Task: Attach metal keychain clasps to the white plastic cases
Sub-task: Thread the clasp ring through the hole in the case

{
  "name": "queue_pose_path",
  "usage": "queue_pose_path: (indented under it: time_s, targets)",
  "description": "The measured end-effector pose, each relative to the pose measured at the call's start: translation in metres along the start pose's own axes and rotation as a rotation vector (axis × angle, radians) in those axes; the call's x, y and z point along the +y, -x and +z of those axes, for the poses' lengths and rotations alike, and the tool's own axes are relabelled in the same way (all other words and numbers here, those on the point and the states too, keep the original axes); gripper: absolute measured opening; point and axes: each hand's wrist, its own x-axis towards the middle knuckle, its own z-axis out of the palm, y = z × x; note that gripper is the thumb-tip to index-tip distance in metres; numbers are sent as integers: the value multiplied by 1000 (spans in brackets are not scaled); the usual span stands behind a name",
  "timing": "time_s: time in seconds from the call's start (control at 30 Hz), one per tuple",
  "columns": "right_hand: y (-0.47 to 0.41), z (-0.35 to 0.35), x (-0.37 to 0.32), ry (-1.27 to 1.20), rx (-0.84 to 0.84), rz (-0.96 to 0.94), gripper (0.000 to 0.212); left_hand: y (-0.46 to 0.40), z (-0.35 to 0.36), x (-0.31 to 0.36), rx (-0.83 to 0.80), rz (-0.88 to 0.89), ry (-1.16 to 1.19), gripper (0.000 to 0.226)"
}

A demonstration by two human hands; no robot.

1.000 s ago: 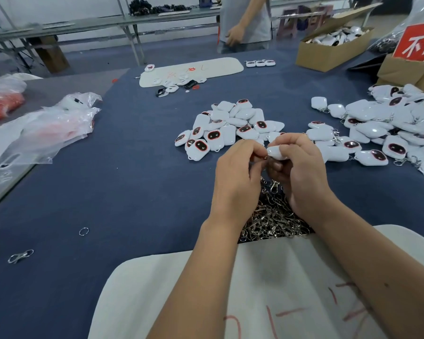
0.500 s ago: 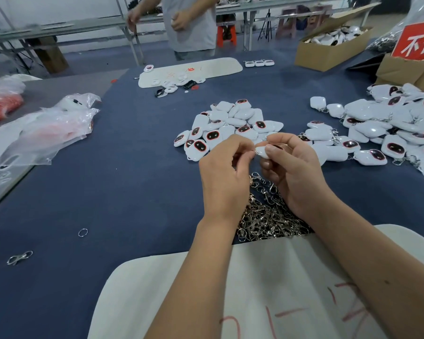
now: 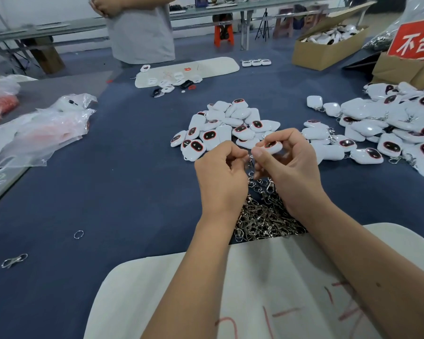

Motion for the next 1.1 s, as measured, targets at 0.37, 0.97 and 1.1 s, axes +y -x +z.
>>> queue_pose_path:
  time_s: [0.37, 0.97, 1.1]
  targets:
    - [-6, -5, -6, -266, 129, 235, 46, 7, 7, 1, -28, 112, -4, 17]
    - [0, -3, -8, -170, -71, 113, 33, 5, 3, 1, 31, 62, -126, 19]
    - [0, -3, -7, -138, -70, 98, 32, 6, 2, 0, 14, 87, -149, 17]
